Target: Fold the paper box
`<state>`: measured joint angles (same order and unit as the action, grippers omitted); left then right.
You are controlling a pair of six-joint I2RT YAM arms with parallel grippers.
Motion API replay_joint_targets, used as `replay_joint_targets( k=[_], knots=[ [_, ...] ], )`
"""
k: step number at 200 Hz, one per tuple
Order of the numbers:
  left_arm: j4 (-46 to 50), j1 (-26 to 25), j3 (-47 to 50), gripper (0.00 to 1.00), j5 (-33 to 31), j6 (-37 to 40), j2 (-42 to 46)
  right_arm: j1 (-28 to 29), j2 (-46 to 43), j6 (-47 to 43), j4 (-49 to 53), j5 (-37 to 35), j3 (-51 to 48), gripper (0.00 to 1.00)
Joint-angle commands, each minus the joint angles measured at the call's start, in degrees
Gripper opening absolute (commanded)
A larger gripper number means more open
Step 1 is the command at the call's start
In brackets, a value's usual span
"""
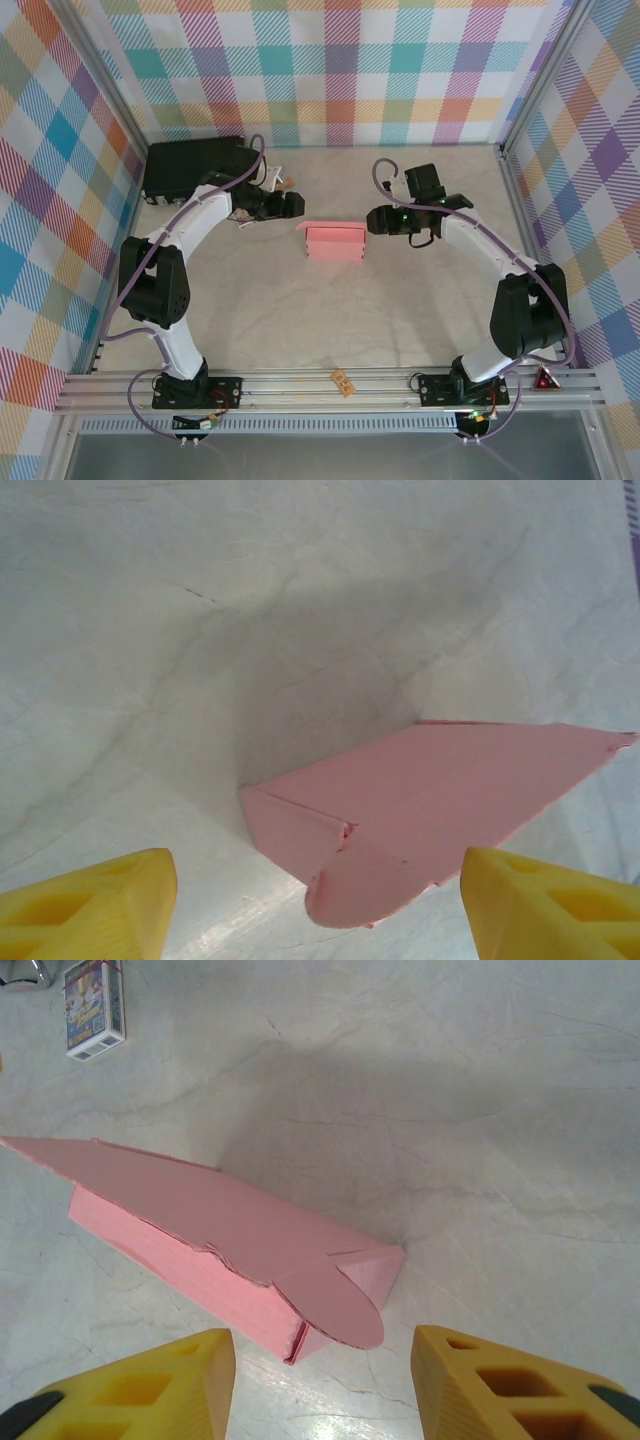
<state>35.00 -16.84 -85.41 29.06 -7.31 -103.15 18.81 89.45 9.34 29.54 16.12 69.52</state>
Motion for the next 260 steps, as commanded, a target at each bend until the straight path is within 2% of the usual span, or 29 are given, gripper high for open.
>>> replay_joint_targets(
  k=[1, 66, 144, 260],
  knots=[
    [-2.2, -0.4, 0.9, 0.74, 4.2, -0.2, 0.7, -0.3, 1.0, -1.9, 1.1, 2.1, 2.0, 0.51],
    [0.7, -2.1, -1.4, 0.64, 4.3, 5.5, -1.9, -0.3, 3.0, -1.7, 1.8, 4.0, 3.5, 0.49],
    [2.7, -4.0, -2.0, 0.54, 3.5, 7.2, -2.9, -0.3, 2.9, -1.5, 1.8, 5.1, 2.1, 0.47],
    [2.8, -4.4, 0.6, 0.53, 3.8, 7.8, -0.2, -0.3, 3.4, -1.6, 1.9, 6.4, 1.1, 0.46]
  ],
)
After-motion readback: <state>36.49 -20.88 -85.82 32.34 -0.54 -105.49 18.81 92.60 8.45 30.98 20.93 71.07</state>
